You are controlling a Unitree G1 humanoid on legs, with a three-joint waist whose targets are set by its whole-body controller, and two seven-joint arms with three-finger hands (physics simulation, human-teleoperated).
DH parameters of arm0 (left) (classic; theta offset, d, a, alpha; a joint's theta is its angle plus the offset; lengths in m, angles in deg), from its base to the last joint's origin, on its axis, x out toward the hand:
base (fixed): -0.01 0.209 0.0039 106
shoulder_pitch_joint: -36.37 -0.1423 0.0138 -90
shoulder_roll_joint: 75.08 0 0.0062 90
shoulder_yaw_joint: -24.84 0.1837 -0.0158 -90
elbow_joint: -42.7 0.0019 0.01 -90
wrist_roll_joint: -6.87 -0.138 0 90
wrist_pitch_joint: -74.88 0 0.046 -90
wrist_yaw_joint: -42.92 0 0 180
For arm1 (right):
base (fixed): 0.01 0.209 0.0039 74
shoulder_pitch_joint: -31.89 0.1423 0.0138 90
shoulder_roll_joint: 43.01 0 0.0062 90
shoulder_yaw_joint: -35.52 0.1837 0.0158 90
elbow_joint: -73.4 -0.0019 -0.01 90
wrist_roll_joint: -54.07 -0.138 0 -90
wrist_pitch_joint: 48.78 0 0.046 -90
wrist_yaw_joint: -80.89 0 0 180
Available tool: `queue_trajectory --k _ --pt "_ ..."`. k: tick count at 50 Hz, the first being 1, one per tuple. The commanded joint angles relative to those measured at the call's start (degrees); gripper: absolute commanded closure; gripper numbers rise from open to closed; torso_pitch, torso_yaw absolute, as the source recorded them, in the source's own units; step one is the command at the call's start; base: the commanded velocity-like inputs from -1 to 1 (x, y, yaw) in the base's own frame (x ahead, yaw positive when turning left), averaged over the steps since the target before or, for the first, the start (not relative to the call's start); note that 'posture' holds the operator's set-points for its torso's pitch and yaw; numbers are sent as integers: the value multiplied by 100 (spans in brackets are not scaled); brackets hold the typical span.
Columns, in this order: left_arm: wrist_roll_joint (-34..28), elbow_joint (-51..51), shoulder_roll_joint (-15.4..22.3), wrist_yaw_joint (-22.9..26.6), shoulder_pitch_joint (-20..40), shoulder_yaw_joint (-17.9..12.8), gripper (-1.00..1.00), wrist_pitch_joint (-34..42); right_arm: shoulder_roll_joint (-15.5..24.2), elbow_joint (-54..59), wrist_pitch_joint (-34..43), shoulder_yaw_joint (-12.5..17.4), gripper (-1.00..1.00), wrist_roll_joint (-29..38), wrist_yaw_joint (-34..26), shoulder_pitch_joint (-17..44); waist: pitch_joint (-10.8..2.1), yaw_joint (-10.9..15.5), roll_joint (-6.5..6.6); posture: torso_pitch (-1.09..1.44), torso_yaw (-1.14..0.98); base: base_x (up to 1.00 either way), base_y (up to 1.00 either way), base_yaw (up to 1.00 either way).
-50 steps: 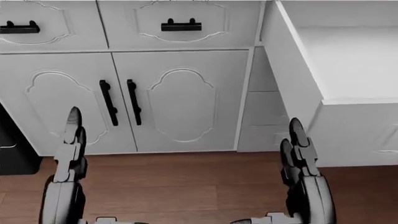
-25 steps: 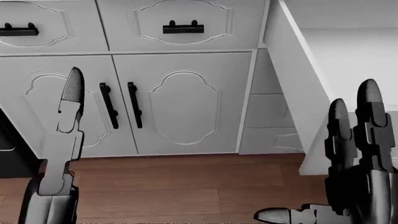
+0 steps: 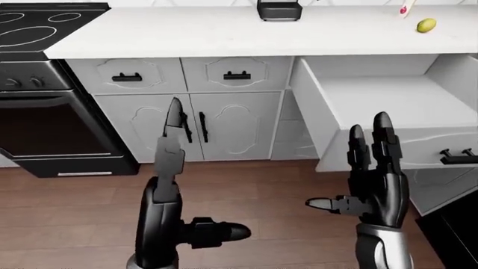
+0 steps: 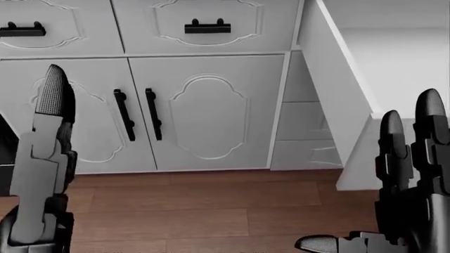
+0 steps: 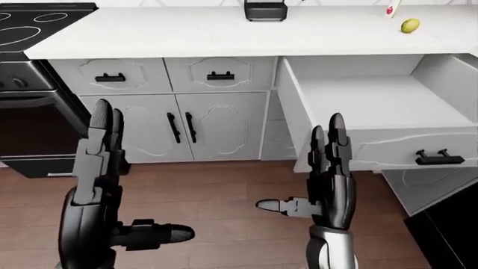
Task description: Close the right drawer.
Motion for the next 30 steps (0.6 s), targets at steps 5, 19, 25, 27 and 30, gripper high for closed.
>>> queue_trajectory --k 5,19,25,27,30 --pt "758 -371 -70 44 61 -222 -100 -63 14 -197 -202 -16 -100 22 -25 62 -71 5 -3 0 0 0 0 0" --pt "950 -231 -121 132 117 -366 -100 -49 13 -119 -259 -2 -100 50 -6 79 -87 5 -7 0 0 0 0 0" --pt "888 -251 -115 145 119 -322 -100 -19 1 -108 -277 -3 -100 34 48 77 -97 6 -7 0 0 0 0 0" --pt "864 -241 -109 149 116 -298 -100 -30 10 -109 -239 0 -100 8 50 80 -101 4 -6 0 0 0 0 0" --pt "859 -250 -107 150 120 -287 -100 -17 19 -116 -239 -23 -100 28 19 60 -107 4 -7 0 0 0 0 0"
